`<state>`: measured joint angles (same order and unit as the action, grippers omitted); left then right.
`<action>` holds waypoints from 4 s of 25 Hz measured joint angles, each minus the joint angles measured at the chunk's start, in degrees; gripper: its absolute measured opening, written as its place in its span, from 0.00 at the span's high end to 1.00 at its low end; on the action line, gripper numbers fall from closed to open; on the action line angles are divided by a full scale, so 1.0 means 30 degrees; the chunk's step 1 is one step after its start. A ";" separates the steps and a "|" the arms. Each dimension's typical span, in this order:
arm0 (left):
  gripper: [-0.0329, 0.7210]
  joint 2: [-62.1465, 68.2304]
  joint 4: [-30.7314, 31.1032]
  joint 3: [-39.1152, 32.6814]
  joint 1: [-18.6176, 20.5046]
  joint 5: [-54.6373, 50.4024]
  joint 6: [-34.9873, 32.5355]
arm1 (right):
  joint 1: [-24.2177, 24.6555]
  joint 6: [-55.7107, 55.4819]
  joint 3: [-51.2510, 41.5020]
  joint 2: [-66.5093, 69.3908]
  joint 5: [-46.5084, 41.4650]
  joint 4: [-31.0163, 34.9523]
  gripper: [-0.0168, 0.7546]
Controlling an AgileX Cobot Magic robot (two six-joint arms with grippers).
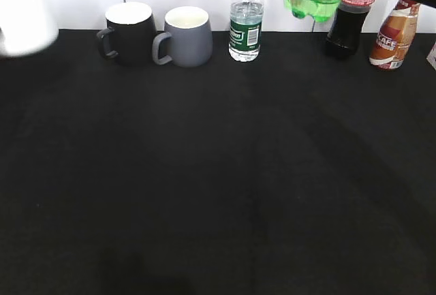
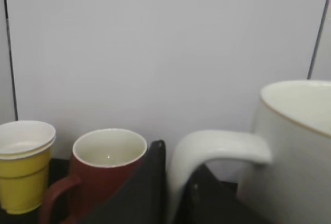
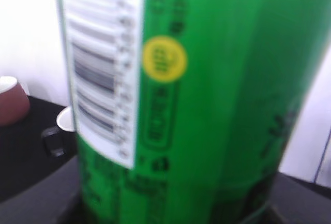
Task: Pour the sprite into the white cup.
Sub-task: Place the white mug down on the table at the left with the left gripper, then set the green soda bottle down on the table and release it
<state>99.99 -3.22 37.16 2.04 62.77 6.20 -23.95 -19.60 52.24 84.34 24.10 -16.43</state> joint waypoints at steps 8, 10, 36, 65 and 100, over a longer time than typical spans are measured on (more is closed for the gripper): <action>0.91 0.6261 -0.0892 0.1787 -0.0035 0.1230 -0.0036 | 0.0000 -0.0017 0.0000 0.0000 0.0715 -0.0973 0.48; 0.91 0.6960 -0.0835 0.2704 -0.0035 0.1306 -0.0023 | 0.0000 -0.0017 0.0000 0.0000 0.0765 -0.0994 0.48; 0.43 1.0864 0.3767 0.6431 0.1549 0.3958 0.0547 | 0.0000 0.0001 0.0000 0.0000 0.0860 -0.1987 0.48; 0.49 -1.6496 0.7851 -0.5132 0.1652 -0.6134 0.2449 | 0.2154 0.3907 0.0036 1.0338 1.0086 0.2097 0.48; 0.49 -1.9096 1.1319 -0.5152 0.1652 -0.8210 0.5907 | 0.3524 0.5460 0.3688 1.4083 1.0049 0.1111 0.29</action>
<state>42.70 30.74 21.70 7.00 38.14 23.92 -13.37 -3.22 63.30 126.59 54.25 -13.10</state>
